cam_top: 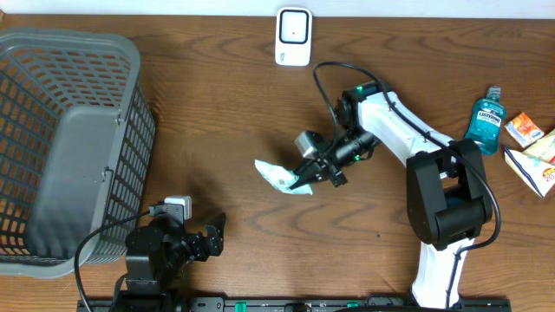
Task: Scan the item barcode
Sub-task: 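Carry the wipes pack up to the white scanner, then hold the wipes pack in front of the scanner face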
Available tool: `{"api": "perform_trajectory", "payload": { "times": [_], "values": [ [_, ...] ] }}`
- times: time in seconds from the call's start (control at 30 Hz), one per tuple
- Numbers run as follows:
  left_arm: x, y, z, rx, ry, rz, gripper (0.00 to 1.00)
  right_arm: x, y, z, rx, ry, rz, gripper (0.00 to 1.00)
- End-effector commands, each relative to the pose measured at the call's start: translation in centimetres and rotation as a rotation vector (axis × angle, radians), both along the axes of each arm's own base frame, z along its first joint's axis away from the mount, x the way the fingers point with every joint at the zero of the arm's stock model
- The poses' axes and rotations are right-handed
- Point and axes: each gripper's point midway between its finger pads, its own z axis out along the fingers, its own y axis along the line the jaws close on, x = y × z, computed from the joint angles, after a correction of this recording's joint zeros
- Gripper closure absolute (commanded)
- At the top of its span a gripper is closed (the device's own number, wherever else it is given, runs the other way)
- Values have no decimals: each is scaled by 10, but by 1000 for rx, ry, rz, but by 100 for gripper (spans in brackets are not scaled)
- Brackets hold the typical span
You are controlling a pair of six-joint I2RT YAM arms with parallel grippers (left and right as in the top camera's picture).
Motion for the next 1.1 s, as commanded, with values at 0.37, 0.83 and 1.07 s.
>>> {"api": "perform_trajectory", "payload": {
  "times": [0.37,0.83,1.07],
  "values": [
    [-2,2,-6,1,20,10,2,199,-63,-55,-1039,-523,-841,99],
    [-2,2,-6,1,20,10,2,319,-81,-11,-1138,-1164,-1165,99],
    [-2,2,-6,1,21,10,2,370,-70,-19,-1219,-1301,-1155,99]
  ]
}}
